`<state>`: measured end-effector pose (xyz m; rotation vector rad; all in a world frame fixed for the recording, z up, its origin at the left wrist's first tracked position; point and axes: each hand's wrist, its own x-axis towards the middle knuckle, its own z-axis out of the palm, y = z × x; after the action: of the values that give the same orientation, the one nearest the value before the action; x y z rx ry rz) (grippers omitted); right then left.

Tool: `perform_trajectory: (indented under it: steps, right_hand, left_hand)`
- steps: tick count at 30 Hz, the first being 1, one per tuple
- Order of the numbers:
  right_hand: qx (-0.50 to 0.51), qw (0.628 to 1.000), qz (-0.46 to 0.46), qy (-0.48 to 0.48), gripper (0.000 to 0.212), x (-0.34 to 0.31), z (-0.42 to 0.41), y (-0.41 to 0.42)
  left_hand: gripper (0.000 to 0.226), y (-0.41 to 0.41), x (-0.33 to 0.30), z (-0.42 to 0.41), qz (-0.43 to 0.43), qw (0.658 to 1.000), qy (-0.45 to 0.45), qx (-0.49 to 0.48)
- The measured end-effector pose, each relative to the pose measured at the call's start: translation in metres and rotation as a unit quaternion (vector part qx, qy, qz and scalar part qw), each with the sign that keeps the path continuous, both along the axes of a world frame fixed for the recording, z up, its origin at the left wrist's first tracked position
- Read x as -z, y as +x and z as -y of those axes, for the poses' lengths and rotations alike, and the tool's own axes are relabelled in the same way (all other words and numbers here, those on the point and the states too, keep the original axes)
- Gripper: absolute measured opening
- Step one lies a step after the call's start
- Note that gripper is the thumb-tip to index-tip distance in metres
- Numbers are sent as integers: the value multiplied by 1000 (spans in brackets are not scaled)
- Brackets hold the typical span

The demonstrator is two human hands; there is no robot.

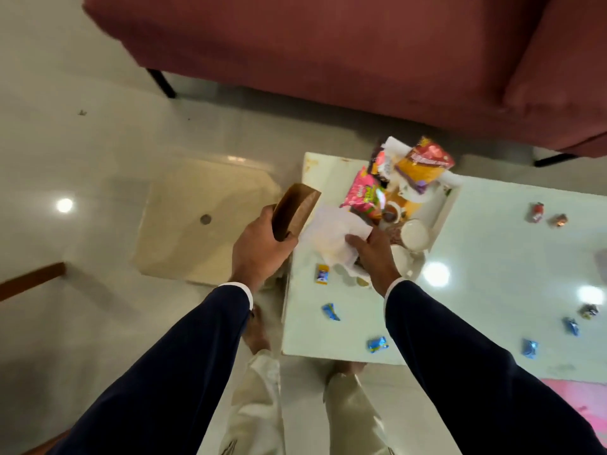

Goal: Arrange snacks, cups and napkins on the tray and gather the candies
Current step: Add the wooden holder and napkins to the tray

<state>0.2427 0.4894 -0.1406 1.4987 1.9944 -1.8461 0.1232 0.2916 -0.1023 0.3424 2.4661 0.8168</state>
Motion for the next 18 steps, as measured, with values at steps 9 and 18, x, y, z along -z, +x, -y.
perform_trajectory:
  steps: [9, 18]
  right_hand:
    - [92, 994, 13, 55, 29, -19, -152, 89]
    - [164, 983, 30, 78, 34, 1, -241, 140]
  left_hand:
    - [51, 29, -18, -189, -19, 988, 32, 147]
    - [53, 51, 24, -308, -60, 961, 16, 268]
